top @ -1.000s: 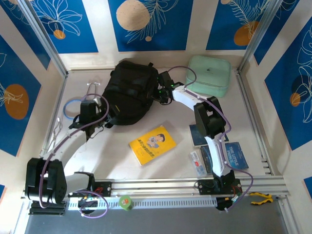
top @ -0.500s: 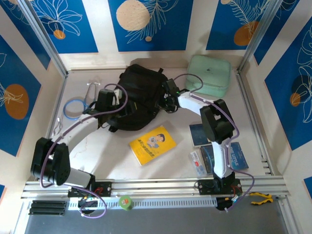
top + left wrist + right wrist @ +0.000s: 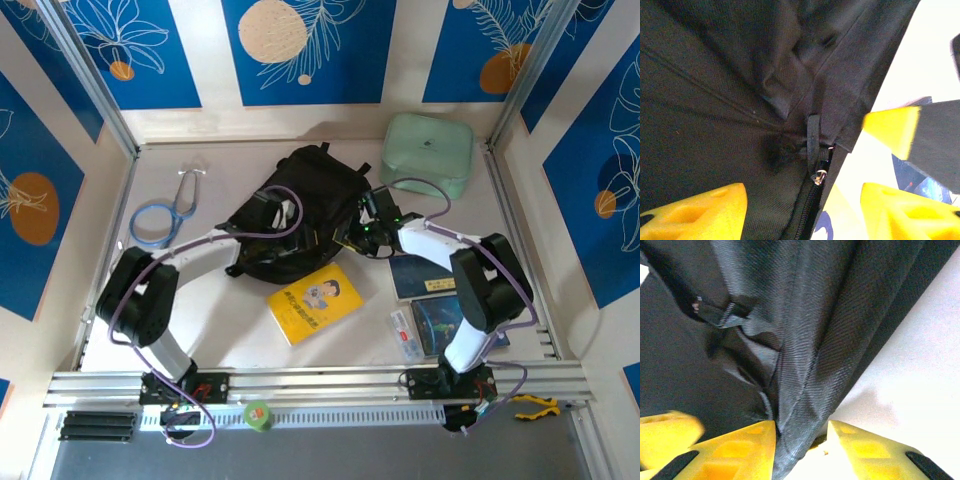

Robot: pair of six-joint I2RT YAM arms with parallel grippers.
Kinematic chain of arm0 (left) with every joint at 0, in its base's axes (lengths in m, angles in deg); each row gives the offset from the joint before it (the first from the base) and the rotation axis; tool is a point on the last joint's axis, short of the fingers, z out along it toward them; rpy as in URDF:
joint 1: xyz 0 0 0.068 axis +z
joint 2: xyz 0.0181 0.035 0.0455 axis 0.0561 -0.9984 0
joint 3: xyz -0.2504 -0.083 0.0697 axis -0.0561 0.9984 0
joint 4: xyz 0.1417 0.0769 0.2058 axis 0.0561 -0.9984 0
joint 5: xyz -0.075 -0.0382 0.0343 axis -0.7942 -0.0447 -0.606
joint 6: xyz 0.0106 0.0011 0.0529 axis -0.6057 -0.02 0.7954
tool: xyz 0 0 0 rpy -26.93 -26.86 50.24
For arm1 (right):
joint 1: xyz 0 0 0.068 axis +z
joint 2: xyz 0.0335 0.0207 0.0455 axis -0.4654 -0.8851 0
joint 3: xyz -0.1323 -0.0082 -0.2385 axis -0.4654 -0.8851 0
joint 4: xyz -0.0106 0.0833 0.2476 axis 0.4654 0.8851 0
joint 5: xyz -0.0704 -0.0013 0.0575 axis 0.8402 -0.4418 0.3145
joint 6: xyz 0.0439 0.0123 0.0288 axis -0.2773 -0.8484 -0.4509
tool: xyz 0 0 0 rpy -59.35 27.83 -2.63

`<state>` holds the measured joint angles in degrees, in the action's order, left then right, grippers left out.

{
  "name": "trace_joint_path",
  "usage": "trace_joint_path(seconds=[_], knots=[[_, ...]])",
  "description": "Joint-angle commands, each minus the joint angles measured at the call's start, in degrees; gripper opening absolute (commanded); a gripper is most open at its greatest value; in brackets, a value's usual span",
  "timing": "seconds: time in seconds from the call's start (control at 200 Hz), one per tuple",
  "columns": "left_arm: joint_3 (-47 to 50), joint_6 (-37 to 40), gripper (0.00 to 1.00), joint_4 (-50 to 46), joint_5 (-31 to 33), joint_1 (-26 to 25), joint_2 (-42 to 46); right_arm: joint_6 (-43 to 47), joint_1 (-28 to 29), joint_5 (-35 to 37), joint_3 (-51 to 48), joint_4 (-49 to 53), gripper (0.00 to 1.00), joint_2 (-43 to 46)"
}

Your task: Pack books, pencil case, and school supplies into a backpack

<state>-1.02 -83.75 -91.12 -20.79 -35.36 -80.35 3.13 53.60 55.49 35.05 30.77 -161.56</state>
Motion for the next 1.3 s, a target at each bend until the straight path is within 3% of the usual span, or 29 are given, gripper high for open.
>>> trace_joint_path(seconds=[0.0, 0.21, 0.735, 0.965, 1.13, 1.295], knots=[[-3.0, -3.2, 0.59, 0.7, -1.0, -1.5, -1.7, -0.6, -0.3, -2.6, -0.8, -1.0, 0.34, 0.9], [-5.7, -5.3, 0.47, -2.4, -0.1, -2.6, -5.3, -0.9, -0.2, -3.3, 0.5, -0.8, 0.32, -3.5], [-10.8, -2.6, 0.41, -9.3, 2.0, -4.6, -7.1, -2.8, -0.7, -2.4, -3.1, -2.2, 0.22, -7.4], [-19.9, -0.4, 0.3, -20.8, 7.5, -5.7, -12.7, -3.6, -0.9, -3.3, -4.2, -3.2, 0.2, -8.1], [-24.7, 1.6, 0.29, -25.7, 12.8, -6.0, -16.4, -4.0, -1.0, -3.6, -4.8, -4.0, 0.2, -8.1], [-28.4, 4.1, 0.31, -27.3, 13.1, -6.3, -19.6, -3.8, -0.9, -3.5, -4.9, -4.0, 0.2, -7.9]])
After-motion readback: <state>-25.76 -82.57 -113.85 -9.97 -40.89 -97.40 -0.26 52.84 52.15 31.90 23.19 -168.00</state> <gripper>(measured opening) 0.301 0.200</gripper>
